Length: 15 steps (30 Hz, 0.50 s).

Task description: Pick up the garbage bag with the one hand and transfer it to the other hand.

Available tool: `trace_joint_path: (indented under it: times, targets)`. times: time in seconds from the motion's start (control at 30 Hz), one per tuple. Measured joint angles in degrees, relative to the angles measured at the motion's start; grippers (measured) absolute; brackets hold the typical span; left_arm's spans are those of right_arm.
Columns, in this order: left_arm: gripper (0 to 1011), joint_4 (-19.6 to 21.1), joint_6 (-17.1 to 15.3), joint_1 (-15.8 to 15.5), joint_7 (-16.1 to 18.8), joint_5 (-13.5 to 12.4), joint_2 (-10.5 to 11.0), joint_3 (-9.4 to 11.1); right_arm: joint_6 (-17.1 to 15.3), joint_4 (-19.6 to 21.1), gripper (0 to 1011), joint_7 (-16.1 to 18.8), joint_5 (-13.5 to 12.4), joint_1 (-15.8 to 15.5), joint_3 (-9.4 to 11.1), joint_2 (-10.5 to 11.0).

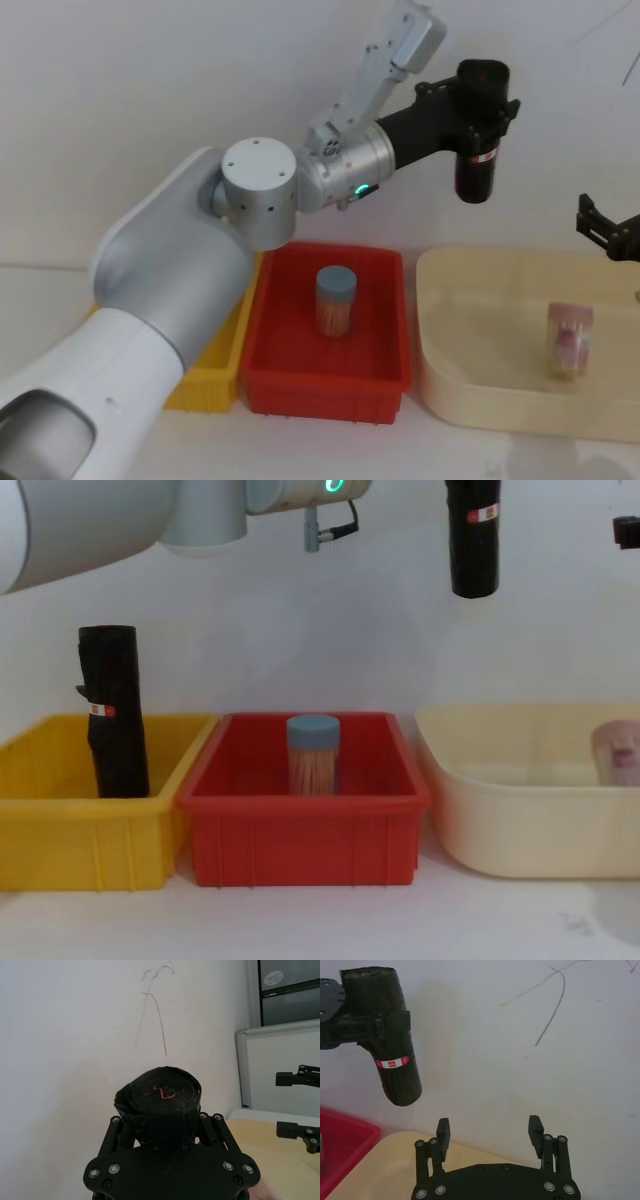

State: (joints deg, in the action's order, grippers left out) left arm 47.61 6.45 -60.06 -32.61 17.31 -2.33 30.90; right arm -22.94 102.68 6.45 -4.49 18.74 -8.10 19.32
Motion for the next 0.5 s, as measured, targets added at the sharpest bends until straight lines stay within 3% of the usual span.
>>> trace_joint_path:
  times: [0.07, 0.5]
  targets:
    - [499, -1.43, 0.5, -0.6, -0.44, 0.16, -0.63, 0.15, -0.12, 0.02, 1002, 0.01, 0.02, -0.14, 0.2, 0.14]
    - [499, -6.34, 2.25, -2.68, -1.95, 0.7, -2.88, 0.68, -0.5, 0.11, 1004, 0.07, 0.13, -0.65, 0.83, 0.58]
